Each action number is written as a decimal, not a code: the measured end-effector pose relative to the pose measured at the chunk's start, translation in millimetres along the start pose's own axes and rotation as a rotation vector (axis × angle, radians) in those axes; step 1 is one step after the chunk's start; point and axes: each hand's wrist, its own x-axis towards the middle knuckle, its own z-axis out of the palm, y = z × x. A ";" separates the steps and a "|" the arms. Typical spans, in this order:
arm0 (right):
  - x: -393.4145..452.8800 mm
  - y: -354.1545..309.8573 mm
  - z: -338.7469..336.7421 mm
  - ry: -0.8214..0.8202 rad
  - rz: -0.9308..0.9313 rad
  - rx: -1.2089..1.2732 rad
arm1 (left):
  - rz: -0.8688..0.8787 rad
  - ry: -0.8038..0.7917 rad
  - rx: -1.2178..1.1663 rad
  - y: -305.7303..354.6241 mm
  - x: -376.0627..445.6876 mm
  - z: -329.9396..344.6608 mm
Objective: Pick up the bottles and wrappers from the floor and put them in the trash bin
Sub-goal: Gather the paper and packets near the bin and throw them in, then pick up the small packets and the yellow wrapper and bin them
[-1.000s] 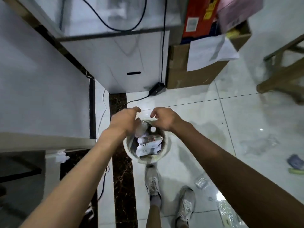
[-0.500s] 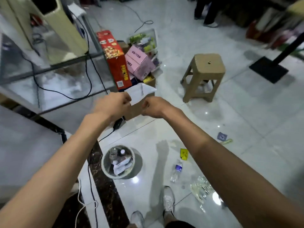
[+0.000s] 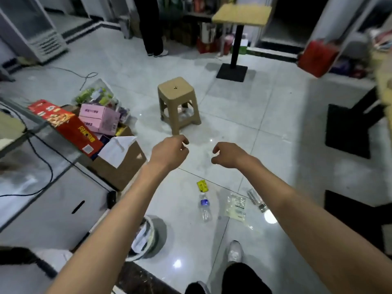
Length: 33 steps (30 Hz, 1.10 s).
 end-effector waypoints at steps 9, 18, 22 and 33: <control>24.0 76.5 12.2 -0.014 0.172 0.128 | 0.135 -0.099 -0.001 29.1 41.4 68.7; 182.1 116.8 51.8 -0.084 0.225 0.158 | -0.017 -0.231 0.033 -37.6 143.8 157.9; 268.5 141.2 109.5 -0.094 0.297 0.145 | -0.034 -0.287 0.071 -82.5 195.8 236.5; 537.5 297.8 498.0 -0.180 0.370 0.125 | 0.240 -0.484 0.534 -262.8 331.7 673.3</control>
